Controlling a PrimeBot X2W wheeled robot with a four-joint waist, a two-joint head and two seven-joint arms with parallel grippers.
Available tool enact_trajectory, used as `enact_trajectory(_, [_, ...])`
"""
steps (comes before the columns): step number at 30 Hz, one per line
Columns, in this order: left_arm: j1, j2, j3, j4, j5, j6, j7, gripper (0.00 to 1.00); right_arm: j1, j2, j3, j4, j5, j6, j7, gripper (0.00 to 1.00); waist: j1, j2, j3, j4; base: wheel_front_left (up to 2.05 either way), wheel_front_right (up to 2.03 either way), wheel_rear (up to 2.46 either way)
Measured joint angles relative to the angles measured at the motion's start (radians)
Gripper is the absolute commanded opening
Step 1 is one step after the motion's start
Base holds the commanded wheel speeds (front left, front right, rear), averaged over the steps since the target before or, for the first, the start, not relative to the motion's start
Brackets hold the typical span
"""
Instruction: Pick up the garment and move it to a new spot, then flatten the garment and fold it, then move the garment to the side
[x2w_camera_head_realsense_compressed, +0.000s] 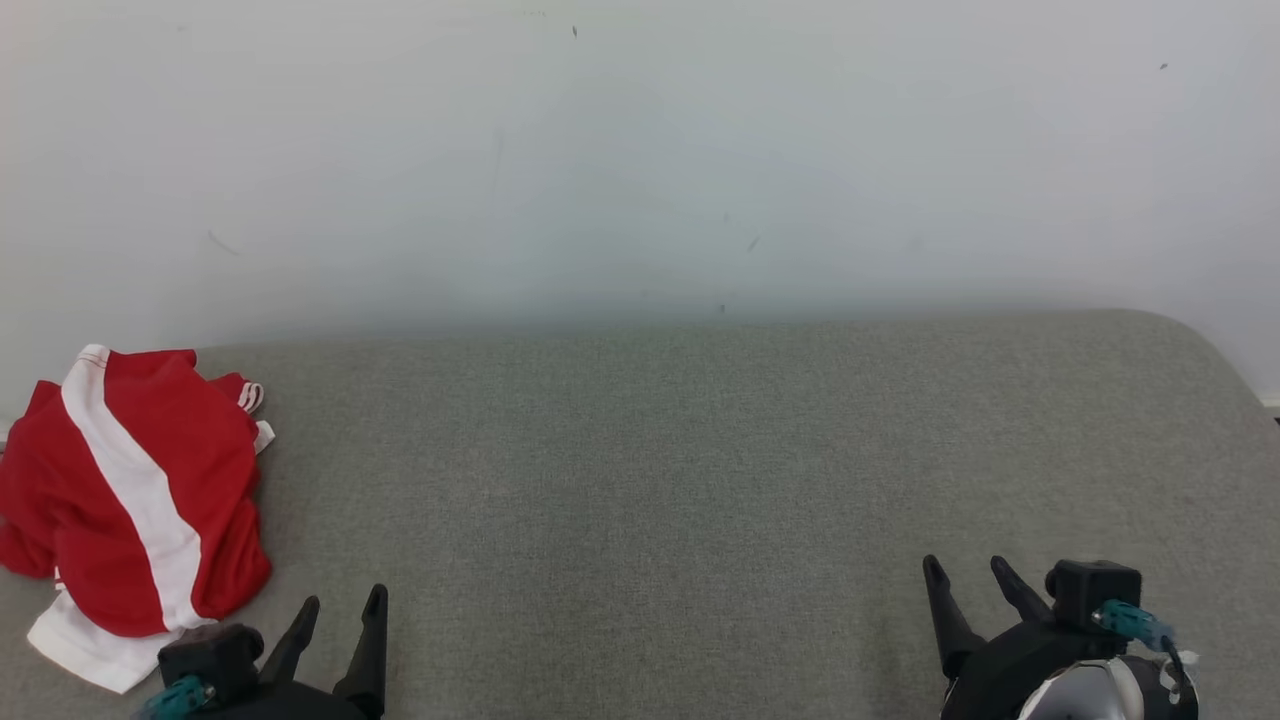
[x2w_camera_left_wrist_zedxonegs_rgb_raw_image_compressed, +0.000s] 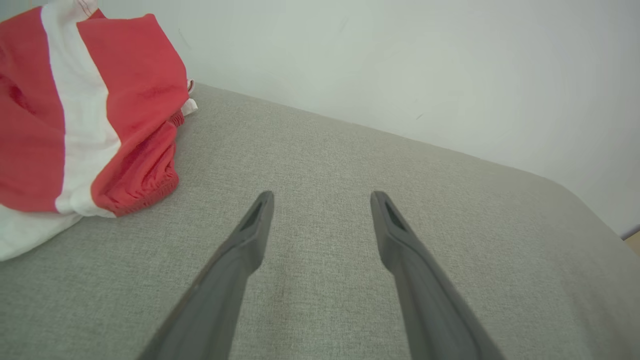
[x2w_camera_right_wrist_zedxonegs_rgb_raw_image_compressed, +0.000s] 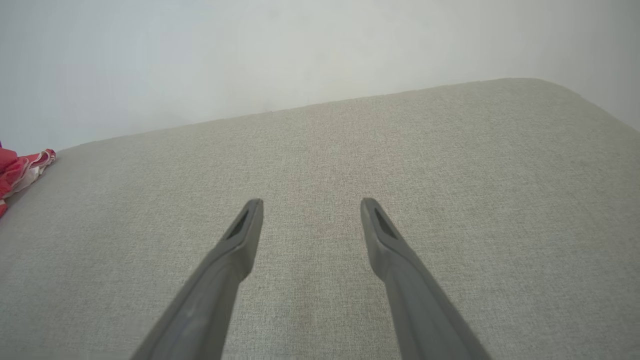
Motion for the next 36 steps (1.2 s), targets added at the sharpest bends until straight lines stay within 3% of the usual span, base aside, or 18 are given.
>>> enact_trajectory(20, [-0.020, 0.035, -0.058, 0.004, 0.232, 0.048, -0.007, 1.00, 0.053, 0.002, 0.009, -0.062, -0.283, -0.052, 0.048, 1.00, 0.0000, 0.0000, -0.027, 0.022, 0.00, 0.00, 0.00])
enact_trajectory(25, [-0.037, 0.056, -0.070, 0.003, 0.295, 0.062, -0.009, 1.00, 0.067, 0.003, 0.001, -0.086, -0.351, -0.061, 0.049, 1.00, 0.0000, 0.0000, -0.030, 0.059, 0.00, 0.00, 0.00])
enact_trajectory(36, [-0.033, 0.062, -0.058, -0.007, 0.293, 0.062, 0.010, 1.00, 0.068, 0.028, -0.002, -0.109, -0.349, -0.061, 0.049, 1.00, 0.0000, 0.0000, -0.032, 0.186, 0.00, 0.00, 0.00])
